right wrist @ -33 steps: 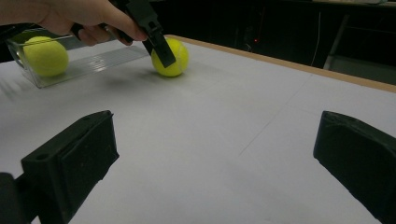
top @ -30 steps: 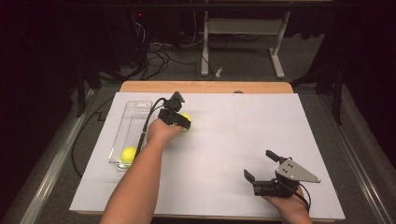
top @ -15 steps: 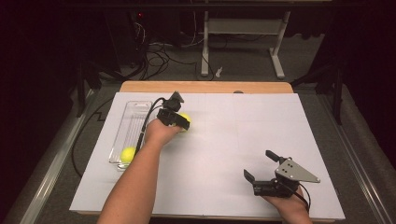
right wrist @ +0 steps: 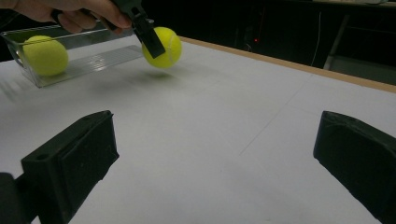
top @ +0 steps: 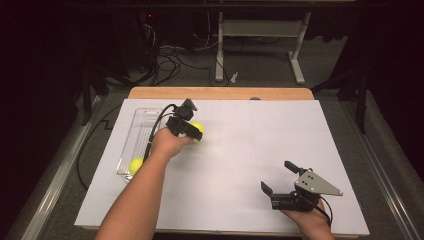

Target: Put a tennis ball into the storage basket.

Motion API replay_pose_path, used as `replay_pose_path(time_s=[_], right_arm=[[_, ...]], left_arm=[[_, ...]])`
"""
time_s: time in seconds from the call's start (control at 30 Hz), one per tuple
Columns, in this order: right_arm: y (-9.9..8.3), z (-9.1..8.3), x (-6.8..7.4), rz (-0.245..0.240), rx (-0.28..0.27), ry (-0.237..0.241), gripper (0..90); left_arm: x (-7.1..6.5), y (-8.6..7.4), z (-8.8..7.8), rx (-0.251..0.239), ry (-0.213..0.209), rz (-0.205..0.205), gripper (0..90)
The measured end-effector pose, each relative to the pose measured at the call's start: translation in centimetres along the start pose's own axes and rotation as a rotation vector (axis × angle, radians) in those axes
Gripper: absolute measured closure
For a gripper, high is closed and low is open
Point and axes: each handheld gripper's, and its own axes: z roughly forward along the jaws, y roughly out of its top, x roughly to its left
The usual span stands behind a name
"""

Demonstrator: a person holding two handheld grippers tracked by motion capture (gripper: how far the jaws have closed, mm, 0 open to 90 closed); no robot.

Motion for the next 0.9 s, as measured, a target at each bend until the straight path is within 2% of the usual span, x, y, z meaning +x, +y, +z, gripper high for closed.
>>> replay_pose_path(time_s=[0.2,0.53,0.9], right_arm=[[0.1,0.0,0.1,-0.006,-0.001,0.0,0.1],[0.2,0.0,0.3,-0.012,-0.005,0.0,0.1],[0.2,-0.2,0.4,-0.011,-0.005,-0.001,0.1]], left_arm=[[-0.8,-1.1,-1.5,0.004,-0.016,0.039,29.0],[-2.1,-3.9,-2.9,0.033,-0.08,0.093,29.0],[-3.0,-6.3,-3.4,0.115,-0.075,0.143,29.1]])
